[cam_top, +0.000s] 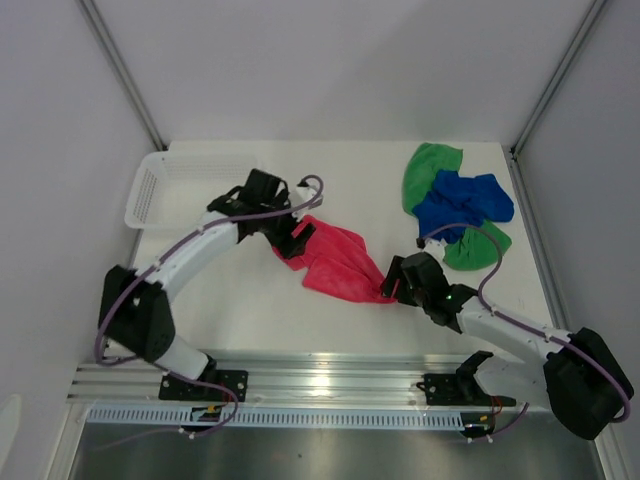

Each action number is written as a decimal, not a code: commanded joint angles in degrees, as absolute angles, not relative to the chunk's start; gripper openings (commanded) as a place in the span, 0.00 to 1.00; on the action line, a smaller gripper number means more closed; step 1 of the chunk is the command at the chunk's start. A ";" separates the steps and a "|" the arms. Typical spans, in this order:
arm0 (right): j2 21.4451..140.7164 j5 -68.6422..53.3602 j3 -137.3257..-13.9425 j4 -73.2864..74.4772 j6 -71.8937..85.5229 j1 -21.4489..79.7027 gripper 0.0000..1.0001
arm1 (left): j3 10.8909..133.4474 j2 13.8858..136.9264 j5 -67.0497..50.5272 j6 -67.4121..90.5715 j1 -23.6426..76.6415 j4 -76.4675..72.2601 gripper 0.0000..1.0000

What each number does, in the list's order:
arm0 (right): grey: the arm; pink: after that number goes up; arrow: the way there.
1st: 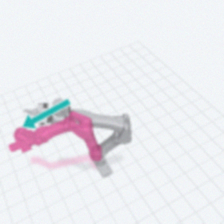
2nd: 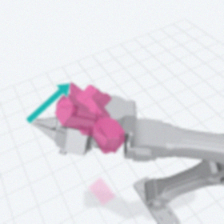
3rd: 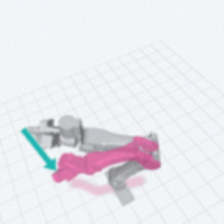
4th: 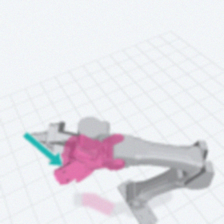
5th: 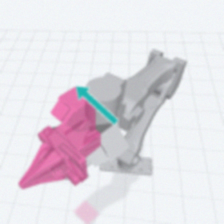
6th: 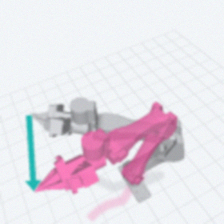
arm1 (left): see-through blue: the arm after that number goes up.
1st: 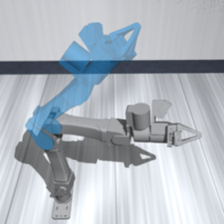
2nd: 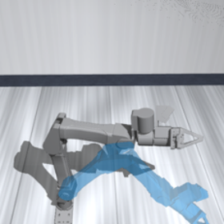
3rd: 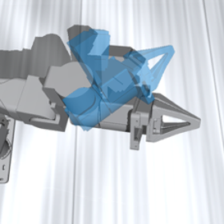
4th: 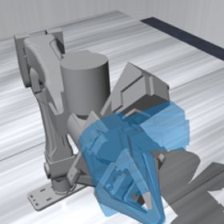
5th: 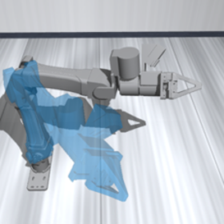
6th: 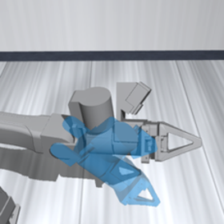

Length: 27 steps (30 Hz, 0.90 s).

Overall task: Roll the towels
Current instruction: Move the towel to the center of the board, then flatten the towel

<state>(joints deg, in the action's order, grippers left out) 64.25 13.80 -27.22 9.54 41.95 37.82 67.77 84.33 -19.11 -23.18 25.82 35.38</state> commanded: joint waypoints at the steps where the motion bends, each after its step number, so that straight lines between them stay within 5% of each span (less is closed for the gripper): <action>1: 59.95 22.39 -30.67 14.84 44.56 38.14 0.75 | 78.98 94.37 -13.45 -26.19 29.79 38.40 0.83; 11: 62.83 20.75 -29.97 8.79 40.87 33.23 0.54 | 92.20 112.85 -10.80 -37.06 35.51 45.35 0.69; 19: 71.89 12.05 -34.18 4.84 34.20 28.92 0.54 | 86.65 110.74 -15.65 -45.79 36.74 47.63 0.68; 27: 77.51 10.11 -35.24 2.81 31.73 28.48 0.56 | 87.10 111.80 -16.08 -43.59 37.35 46.76 0.56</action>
<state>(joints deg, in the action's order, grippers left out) 75.96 10.55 -33.50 4.67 33.85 28.99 86.59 113.14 -14.70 -42.63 36.40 47.24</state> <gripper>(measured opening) 0.554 0.576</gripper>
